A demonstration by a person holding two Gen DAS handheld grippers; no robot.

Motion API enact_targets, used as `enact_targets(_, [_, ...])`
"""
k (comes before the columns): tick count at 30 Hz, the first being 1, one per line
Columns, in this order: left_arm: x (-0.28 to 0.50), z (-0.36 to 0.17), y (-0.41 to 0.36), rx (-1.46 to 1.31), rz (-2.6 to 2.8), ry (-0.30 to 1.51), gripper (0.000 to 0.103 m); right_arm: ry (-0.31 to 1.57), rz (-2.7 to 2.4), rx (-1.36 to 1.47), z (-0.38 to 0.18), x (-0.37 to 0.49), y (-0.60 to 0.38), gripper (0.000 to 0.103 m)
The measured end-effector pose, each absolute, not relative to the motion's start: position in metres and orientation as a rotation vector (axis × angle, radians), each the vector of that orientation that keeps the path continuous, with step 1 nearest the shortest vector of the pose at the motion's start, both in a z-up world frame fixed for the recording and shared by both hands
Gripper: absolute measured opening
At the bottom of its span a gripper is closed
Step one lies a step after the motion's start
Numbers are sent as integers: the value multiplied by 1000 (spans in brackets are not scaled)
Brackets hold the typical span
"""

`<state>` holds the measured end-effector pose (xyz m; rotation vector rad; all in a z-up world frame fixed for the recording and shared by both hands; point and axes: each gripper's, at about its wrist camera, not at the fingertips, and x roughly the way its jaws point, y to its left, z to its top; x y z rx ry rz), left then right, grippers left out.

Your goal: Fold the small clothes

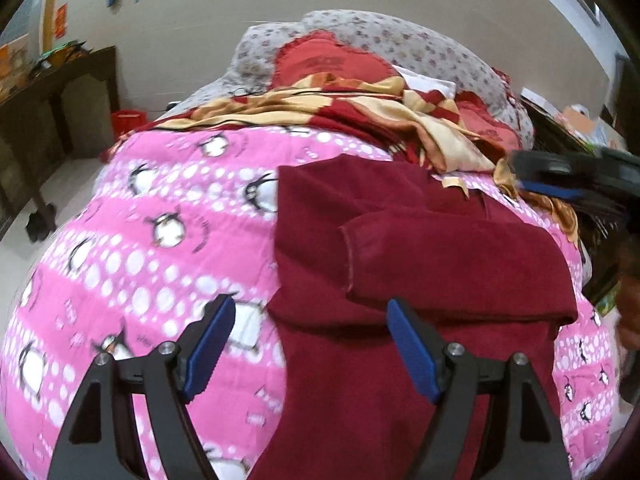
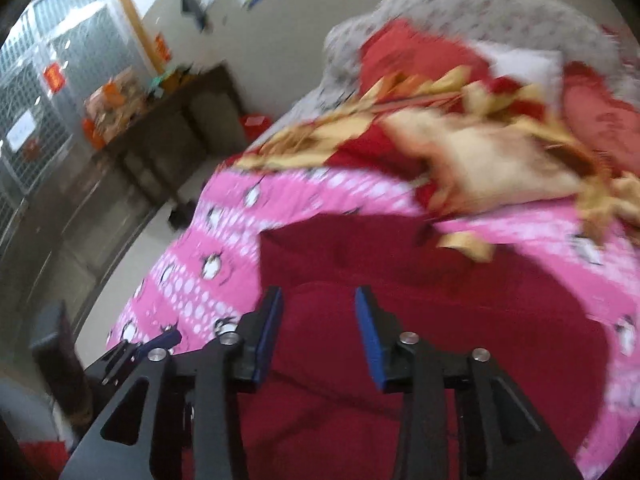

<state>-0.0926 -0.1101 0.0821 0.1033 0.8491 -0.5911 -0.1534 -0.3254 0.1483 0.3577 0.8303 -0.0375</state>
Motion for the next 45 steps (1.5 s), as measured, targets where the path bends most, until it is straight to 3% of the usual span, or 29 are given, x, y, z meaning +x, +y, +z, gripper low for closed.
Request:
enact_targets(2, [-87,79,-121,104,-603,850,84,792,-105,360,156,-183,-342,63])
enact_targets(8, [-56,57,-164,104,-620,899,83,816,-358,389,132,-278,-391,63])
enact_targets(10, [-50,48,-179,127,-638,927,70,840,-412,479,112,-305,-410,63])
enact_targets(12, [-47,43,-191,139,-682,970,26,856,-459,550,98,-324,-426,63])
enact_targets(15, [-49,53,-196,163,-711,951,14,857,-525,605,87,-340,-443,63])
enact_targets(21, [-48,98,-167,143,-735,838,14,813,-541,606,94,-334,-455,63])
enact_targets(31, [-40,55,-161,183,-652,967,14,839,-570,732,62,-283,-502,63])
enact_targets(32, [-39,54,-162,180,-649,968,15,851,-565,744,57,-276,-506,59])
enact_targets(33, [-39,55,-162,177,-649,970,15,842,-556,741,56,-274,-507,35])
enact_targets(34, [-39,56,-161,176,-649,970,15,821,-547,726,59,-272,-508,22])
enact_targets(36, [-40,58,-162,182,-650,959,15,777,-584,657,75,-273,-507,12])
enact_targets(40, [-39,54,-167,199,-635,959,15,728,-630,596,93,-283,-508,12])
enact_targets(41, [-39,53,-167,199,-633,960,16,734,-609,632,90,-288,-510,14])
enact_targets(43, [-39,51,-167,198,-629,959,17,746,-562,689,84,-293,-511,43])
enact_targets(44, [-38,51,-166,195,-628,962,17,766,-528,731,75,-294,-512,67])
enact_targets(45, [-38,50,-166,193,-626,965,17,771,-511,759,70,-294,-512,72])
